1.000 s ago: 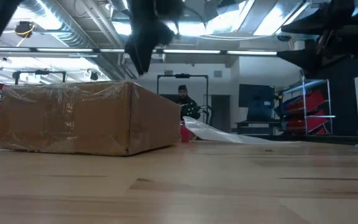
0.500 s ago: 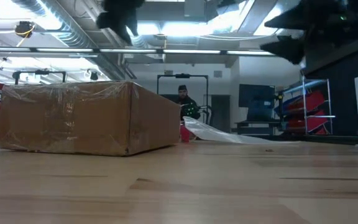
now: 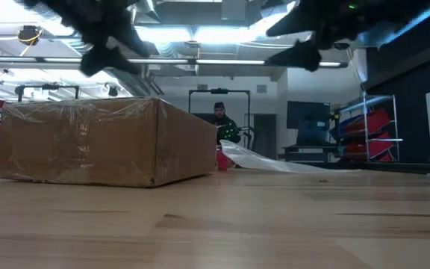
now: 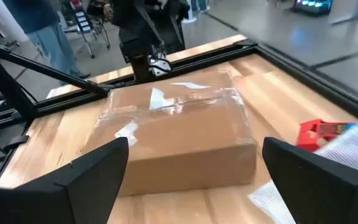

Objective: Unpack boxes
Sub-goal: Open the box using the silver cutter

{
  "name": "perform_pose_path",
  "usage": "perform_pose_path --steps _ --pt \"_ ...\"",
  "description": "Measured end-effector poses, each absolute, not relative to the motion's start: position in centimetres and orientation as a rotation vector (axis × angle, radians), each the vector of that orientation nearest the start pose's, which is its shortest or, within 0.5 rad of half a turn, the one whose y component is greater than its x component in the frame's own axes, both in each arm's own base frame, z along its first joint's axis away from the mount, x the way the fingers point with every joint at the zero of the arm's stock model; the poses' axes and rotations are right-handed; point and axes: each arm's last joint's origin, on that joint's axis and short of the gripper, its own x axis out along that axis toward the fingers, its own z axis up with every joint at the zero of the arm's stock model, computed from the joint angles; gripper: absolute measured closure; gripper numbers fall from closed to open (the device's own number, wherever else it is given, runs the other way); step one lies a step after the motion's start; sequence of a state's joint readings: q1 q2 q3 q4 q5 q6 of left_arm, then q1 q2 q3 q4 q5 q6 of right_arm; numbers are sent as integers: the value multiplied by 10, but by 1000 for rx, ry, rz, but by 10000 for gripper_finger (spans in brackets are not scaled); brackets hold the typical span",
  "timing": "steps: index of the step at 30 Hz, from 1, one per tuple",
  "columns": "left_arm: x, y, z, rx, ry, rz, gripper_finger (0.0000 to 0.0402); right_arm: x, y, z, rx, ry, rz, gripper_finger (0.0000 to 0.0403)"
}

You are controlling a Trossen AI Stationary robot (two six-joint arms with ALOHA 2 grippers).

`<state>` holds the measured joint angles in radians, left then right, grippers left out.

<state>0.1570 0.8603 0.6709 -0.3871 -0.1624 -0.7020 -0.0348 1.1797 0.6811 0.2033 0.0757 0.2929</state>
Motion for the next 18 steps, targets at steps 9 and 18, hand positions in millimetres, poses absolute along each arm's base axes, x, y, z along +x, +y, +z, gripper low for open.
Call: perform_pose_path --steps 9,18 --pt "130 36 238 -911 401 680 208 293 -42 260 572 403 -319 71" --pt "102 45 221 -955 584 890 208 303 -56 237 719 487 -429 79"
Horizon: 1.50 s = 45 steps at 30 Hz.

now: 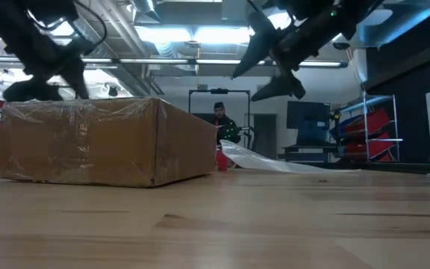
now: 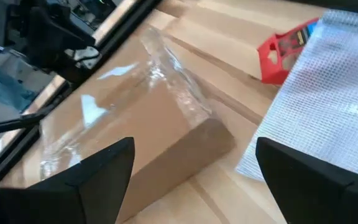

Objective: Unpack boxes
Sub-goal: Open the box using the silver cutter

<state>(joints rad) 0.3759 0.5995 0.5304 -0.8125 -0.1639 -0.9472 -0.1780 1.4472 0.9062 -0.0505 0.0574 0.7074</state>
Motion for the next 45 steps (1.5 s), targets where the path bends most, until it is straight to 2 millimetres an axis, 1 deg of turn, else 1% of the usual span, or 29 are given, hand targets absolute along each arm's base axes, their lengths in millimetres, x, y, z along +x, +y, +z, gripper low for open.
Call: perform_pose_path --steps 2,5,7,16,22,24,29,35,38,41,45 --pt "104 48 221 -933 592 881 208 304 -56 236 719 487 -428 79" --pt "105 51 216 -935 640 922 208 304 -56 236 713 493 -429 79" --pt "106 53 212 -930 687 948 208 304 -56 235 684 506 -424 79" --pt "123 63 193 -809 912 944 208 298 -55 228 624 600 -458 79" --pt "141 61 185 -828 964 780 209 295 -54 224 630 654 -453 79" --pt "148 58 184 -860 951 725 209 293 -54 222 631 680 -457 79" --pt "162 43 183 -912 947 630 209 290 -49 218 631 745 -444 79" --pt "168 15 183 -946 977 557 209 289 -31 215 604 818 -407 79" --pt "171 1 183 -981 977 527 209 286 -23 212 574 854 -431 79" --pt "174 -14 185 -1008 972 480 209 286 -20 213 560 837 -478 79" --pt "177 -32 184 -1018 950 466 209 289 -23 216 568 769 -522 79"
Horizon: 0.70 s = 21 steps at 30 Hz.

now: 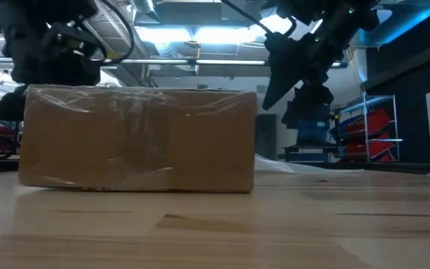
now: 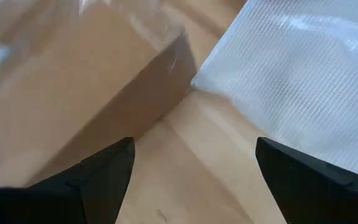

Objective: Unpack boxes
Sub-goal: Open the box using the silver cutter

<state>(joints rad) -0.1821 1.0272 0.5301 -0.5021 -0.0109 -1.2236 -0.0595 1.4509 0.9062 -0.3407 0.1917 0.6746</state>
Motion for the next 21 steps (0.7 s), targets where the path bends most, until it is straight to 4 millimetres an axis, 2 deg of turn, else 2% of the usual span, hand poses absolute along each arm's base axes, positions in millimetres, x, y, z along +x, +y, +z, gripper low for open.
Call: perform_pose_path --steps 7,12,17,21 --pt "194 -61 174 -1078 887 431 208 291 -35 215 560 718 -594 79" --pt "218 -79 161 -1164 808 363 208 295 -45 208 574 722 -620 79" --pt "243 -94 152 -1222 732 271 208 298 -47 201 602 761 -586 79" --pt "262 -102 152 -1189 697 213 208 299 -43 201 576 776 -523 79"
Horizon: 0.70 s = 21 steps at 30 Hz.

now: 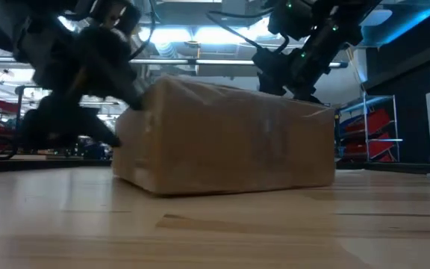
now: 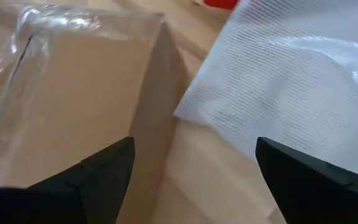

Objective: Unpack boxes
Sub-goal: Open the box using the silver cutter

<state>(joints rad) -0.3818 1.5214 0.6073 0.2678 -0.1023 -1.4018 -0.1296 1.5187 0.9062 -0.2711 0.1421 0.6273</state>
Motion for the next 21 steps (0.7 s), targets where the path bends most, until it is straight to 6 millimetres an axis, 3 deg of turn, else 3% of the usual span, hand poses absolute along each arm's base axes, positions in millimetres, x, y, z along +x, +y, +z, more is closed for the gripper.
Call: perform_pose_path --steps 5,10,17,21 --pt "284 -105 157 -1078 618 118 208 310 -30 213 485 688 -313 79" --pt "301 -97 176 -934 457 4 208 316 -8 233 421 625 -153 79" --pt "293 -77 211 -648 347 -52 222 302 28 256 274 618 4 79" --pt "282 -56 220 -534 403 26 241 287 46 253 193 732 -11 79"
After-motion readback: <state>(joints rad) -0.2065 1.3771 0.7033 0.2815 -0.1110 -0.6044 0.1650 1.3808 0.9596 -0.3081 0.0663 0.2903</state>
